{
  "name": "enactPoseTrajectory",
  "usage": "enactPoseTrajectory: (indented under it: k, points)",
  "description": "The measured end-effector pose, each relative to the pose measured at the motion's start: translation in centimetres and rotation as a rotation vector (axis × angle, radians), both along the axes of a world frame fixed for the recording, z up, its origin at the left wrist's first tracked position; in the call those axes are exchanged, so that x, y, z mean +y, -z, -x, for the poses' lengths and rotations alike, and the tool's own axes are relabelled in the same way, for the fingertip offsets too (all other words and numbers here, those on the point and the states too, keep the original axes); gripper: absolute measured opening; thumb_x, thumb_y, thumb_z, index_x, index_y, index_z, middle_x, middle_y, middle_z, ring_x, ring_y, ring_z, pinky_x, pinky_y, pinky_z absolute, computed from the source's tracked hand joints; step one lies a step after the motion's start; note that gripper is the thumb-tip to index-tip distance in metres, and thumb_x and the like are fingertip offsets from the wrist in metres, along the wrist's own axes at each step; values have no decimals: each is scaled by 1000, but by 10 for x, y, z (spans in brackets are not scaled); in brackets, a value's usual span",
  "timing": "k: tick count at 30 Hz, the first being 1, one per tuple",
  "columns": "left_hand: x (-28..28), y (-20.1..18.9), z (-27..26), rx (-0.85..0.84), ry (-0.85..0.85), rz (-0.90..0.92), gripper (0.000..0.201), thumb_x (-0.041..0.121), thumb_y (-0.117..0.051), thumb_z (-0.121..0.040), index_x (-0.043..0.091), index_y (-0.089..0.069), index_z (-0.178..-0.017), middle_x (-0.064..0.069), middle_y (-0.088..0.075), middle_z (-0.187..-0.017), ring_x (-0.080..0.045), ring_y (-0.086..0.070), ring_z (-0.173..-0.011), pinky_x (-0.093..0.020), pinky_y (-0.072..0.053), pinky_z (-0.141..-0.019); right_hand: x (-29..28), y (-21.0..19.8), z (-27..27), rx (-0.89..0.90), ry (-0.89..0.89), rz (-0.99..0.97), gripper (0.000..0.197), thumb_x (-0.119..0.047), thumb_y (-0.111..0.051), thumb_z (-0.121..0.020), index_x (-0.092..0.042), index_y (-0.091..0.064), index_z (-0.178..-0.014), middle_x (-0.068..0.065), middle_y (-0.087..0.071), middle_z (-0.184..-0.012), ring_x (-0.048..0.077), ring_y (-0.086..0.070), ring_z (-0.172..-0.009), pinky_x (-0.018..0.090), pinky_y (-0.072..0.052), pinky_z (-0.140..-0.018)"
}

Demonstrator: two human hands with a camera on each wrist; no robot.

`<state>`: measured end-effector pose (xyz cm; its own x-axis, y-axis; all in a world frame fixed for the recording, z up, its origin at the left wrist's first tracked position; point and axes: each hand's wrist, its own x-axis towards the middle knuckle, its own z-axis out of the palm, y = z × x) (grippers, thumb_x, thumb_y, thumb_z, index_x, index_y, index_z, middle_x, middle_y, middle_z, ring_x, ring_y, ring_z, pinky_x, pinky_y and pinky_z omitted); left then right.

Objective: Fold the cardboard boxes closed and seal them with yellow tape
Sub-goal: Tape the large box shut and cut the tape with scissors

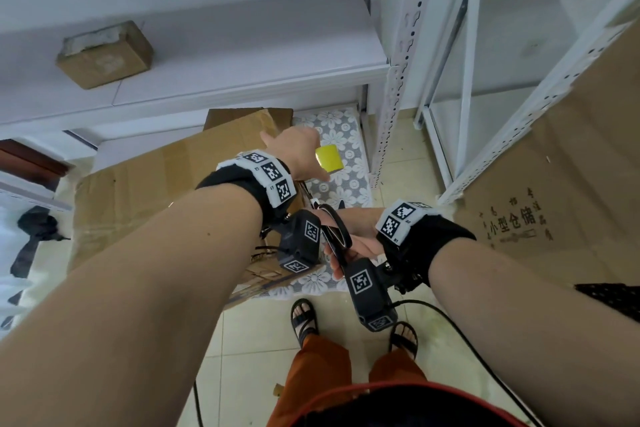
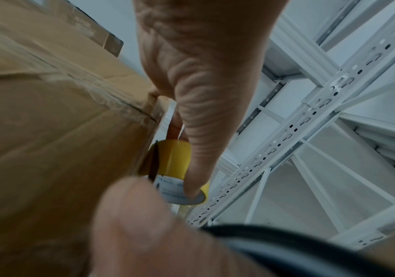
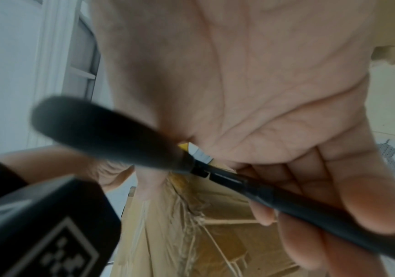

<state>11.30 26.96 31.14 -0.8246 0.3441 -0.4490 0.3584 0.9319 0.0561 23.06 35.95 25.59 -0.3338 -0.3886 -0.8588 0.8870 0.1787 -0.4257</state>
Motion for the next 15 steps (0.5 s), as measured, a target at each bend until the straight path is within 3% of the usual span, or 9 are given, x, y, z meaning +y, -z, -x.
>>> enactPoseTrajectory:
  k: [3,6,9,11,15]
  points:
    - [-1,5,2,18,-8,-12,57,50,-78,-74,14,-57,-114,-2,-59,-118,-25,-53,-117,-69,-19,-109,2,-10,-2,67,-63,-31,42,-45,-47,-92,-8,-46,-71,3,-59,-47,21,-59,-52,29,-46,-61]
    - [-2,5,1,72,-36,-67,58,67,-66,-76,12,-55,-94,-3,-55,-97,-23,-50,-94,-64,-31,-105,5,-15,-3,105,-57,-72,47,-54,-50,-89,-10,-47,-75,3,-57,-49,24,-56,-58,38,-51,-77]
    - [-3,1,0,103,-51,-92,56,65,-66,-76,11,-54,-86,-7,-49,-99,-23,-41,-87,-56,-38,-101,5,-13,2,85,-59,-79,62,-73,-53,-76,-12,-48,-77,3,-56,-52,23,-58,-55,34,-47,-69]
    - [-4,-1,0,106,-55,-90,57,65,-67,-74,10,-56,-83,-7,-43,-97,-23,-41,-85,-55,-41,-99,3,-11,5,95,-62,-59,69,-79,-57,-67,-11,-49,-77,4,-55,-59,23,-59,-56,34,-46,-71]
    - [-2,-4,1,84,-52,-77,49,55,-70,-75,8,-57,-81,-6,-45,-91,-24,-45,-86,-55,-44,-96,-5,-11,12,104,-77,-149,64,-77,-45,-78,-13,-43,-72,6,-50,-64,20,-54,-53,20,-45,-50]
